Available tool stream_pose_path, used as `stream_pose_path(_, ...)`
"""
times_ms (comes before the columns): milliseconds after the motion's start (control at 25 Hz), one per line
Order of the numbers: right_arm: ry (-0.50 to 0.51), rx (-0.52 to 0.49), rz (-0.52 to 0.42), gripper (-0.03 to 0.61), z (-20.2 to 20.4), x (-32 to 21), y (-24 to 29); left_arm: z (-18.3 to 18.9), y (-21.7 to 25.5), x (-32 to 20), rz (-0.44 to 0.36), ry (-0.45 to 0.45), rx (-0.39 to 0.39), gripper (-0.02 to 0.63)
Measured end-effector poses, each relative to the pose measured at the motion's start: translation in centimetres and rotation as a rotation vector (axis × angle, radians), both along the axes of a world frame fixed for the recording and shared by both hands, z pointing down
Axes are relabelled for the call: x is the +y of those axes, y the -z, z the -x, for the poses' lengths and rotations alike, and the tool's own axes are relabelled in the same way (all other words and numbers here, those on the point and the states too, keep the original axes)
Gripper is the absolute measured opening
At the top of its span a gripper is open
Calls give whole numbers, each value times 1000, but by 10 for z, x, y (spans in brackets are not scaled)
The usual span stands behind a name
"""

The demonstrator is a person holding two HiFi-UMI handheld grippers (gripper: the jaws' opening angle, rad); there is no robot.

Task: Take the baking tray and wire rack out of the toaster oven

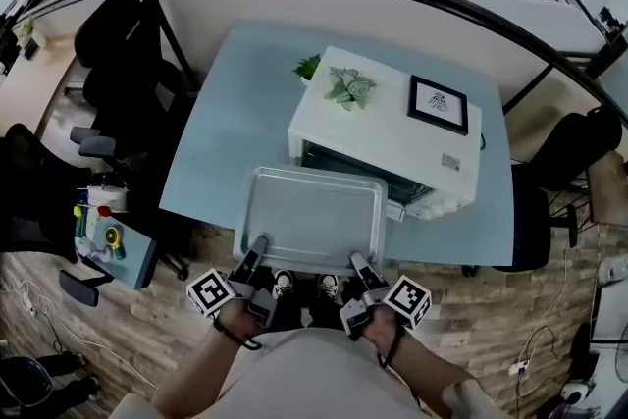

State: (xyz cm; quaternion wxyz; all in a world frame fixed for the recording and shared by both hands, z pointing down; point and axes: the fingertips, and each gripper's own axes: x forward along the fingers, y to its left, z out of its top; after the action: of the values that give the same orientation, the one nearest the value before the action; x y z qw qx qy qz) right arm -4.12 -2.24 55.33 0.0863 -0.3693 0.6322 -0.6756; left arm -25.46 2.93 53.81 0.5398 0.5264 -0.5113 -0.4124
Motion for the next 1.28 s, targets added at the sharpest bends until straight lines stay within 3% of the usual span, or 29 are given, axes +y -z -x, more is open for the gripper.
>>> stream_pose_path(680,386,-16,61,58,158,33,-18,124,-12,111,52,396,-44,58)
stream_pose_path(1040,465,28,50,58,214,13,-34,163,-37,118,99,499,-48,63)
stream_pose_path(1280,508,99,29,62,248,-8,-64,191,-73,104,154,515,-55,64)
